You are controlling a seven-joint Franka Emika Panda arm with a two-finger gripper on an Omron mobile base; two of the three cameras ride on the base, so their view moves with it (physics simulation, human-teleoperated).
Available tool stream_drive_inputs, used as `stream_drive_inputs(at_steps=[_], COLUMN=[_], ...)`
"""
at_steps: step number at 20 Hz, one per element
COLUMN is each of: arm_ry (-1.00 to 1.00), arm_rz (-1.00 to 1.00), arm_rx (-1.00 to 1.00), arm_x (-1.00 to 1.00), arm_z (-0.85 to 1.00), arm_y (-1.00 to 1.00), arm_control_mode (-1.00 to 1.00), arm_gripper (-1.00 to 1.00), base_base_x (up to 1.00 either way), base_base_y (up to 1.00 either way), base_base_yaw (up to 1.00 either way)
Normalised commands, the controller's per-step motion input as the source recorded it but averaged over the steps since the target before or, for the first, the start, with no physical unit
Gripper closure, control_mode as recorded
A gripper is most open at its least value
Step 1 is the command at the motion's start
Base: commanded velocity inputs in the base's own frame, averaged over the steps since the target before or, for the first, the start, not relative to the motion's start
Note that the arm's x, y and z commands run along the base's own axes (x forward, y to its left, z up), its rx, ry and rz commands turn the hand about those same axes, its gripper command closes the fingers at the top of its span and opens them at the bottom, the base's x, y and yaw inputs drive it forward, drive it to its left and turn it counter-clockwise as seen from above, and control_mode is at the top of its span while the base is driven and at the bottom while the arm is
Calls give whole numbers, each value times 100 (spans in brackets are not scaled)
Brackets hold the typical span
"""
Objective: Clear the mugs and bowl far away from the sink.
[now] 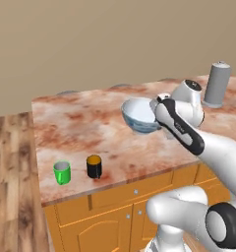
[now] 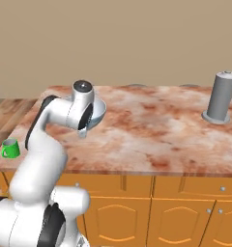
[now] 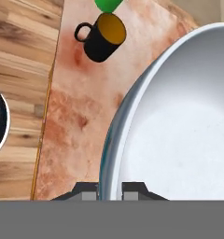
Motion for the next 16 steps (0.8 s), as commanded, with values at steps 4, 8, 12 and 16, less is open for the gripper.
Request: stream_drive_inputs(at_steps=[4, 8, 12, 16], arm_ry=[22, 32, 28, 20], arm_rz=[18, 17, 18, 15], arm_rx=[-11, -10, -2, -1], arm_x=[81, 55, 52, 36], arm_z=[-94, -91, -68, -54], arm_y=[24, 29, 3, 10], arm_control_mode=[-100, -100, -100, -100], arm_gripper=[100, 100, 100, 100], base_base_x=[0, 0, 0, 0], base_base_y=[0, 0, 0, 0], base_base_yaw=[0, 0, 0, 0])
